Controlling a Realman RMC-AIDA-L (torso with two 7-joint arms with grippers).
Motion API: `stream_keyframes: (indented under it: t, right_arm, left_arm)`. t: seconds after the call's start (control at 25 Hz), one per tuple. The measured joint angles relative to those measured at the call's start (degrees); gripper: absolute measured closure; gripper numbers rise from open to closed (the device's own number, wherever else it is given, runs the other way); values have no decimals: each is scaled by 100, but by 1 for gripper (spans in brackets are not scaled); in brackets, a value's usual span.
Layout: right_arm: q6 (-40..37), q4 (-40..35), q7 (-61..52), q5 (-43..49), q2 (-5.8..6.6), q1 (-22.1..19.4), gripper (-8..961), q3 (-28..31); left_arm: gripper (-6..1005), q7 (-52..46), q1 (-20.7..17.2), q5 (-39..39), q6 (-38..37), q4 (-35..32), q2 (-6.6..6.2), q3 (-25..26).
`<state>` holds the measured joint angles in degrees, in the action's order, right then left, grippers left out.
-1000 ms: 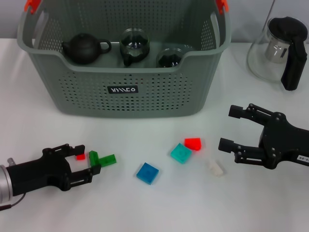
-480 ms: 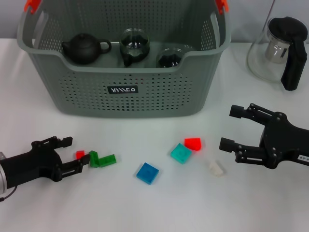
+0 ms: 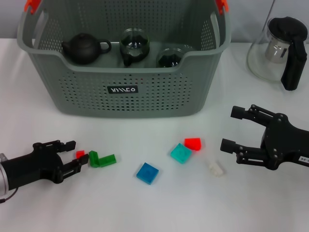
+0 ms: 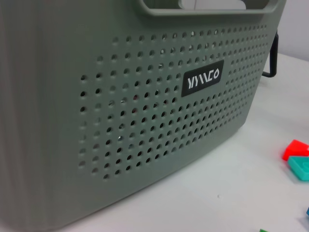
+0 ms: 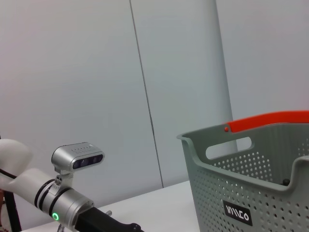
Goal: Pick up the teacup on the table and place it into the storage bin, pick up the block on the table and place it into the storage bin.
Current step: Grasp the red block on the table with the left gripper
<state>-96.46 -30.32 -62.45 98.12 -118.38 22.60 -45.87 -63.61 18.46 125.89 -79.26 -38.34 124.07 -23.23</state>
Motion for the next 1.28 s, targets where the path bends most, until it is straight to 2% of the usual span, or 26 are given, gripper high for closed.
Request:
stream_keyframes:
  t: [0.2, 0.4, 0.8, 1.28]
  right_arm:
    - [2, 0, 2, 5, 0, -1, 7, 0]
    - [4, 7, 9, 6, 0, -1, 6, 0]
    - [4, 19, 14, 6, 0, -1, 6, 0]
    - [4, 54, 14, 6, 0, -1, 7, 0]
  left_arm:
    - [468, 0, 3, 5, 97, 60, 11, -7]
    - [536, 0, 8, 6, 171, 82, 12, -6]
    - [546, 601, -8, -2, 193, 217, 30, 3]
    - [550, 554, 17, -47, 289, 259, 29, 38]
